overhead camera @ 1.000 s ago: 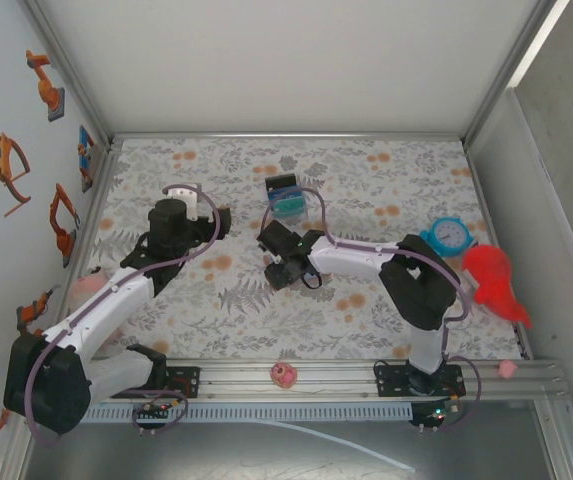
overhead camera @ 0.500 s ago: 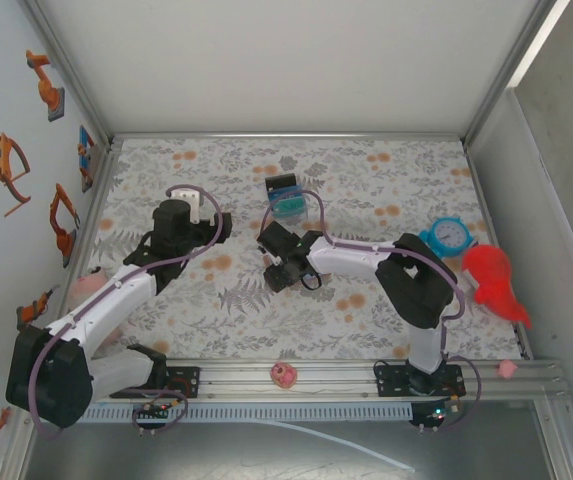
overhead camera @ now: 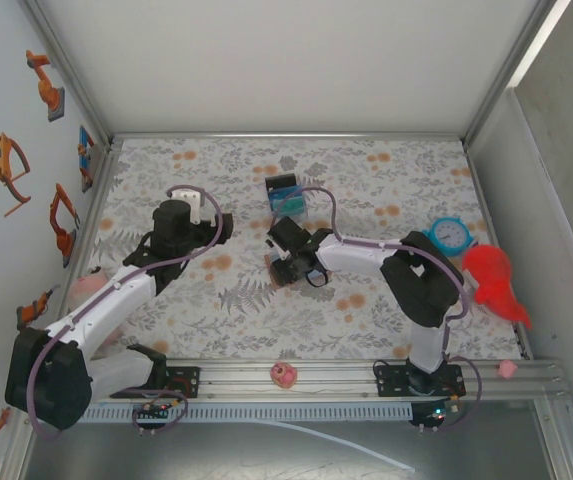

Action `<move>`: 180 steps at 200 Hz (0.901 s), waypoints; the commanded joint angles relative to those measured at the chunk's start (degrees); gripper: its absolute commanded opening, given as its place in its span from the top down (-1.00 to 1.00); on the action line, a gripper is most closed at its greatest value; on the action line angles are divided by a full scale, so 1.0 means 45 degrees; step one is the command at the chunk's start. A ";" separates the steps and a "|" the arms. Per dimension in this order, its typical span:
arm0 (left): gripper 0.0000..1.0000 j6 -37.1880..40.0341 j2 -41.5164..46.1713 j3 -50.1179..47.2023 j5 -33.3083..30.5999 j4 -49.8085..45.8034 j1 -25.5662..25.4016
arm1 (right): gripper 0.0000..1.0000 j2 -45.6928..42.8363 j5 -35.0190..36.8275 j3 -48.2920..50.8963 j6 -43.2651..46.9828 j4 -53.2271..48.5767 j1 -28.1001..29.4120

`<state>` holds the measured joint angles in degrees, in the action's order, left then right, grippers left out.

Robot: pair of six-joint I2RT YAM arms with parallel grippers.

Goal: Take the credit cards out of the card holder

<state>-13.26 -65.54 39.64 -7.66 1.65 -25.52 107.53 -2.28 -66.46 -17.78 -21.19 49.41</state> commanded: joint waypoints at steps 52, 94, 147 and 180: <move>-0.94 0.0302 0.0122 0.0717 -0.0192 -0.0284 -0.0359 | 0.37 -0.1203 0.0907 0.0564 -0.0424 -0.0013 -0.0319; -0.94 0.0434 -0.0300 0.1070 -0.0503 -0.0367 -0.0668 | 0.31 -0.1960 0.2210 0.0835 -0.0808 -0.0210 -0.0398; -0.94 0.0571 -0.0743 0.1288 -0.0524 -0.0261 -0.0986 | 0.31 -0.2350 0.3114 0.1566 -0.1336 -0.0431 -0.1011; -0.94 0.0719 -0.1281 0.1521 -0.0496 -0.0402 -0.1228 | 0.31 -0.2585 0.3139 0.1911 -0.1842 -0.0431 -0.1473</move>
<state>-11.55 -69.69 44.07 -9.45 0.56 -30.11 98.30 9.87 -59.13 -22.96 -21.80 44.05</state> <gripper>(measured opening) 0.968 0.345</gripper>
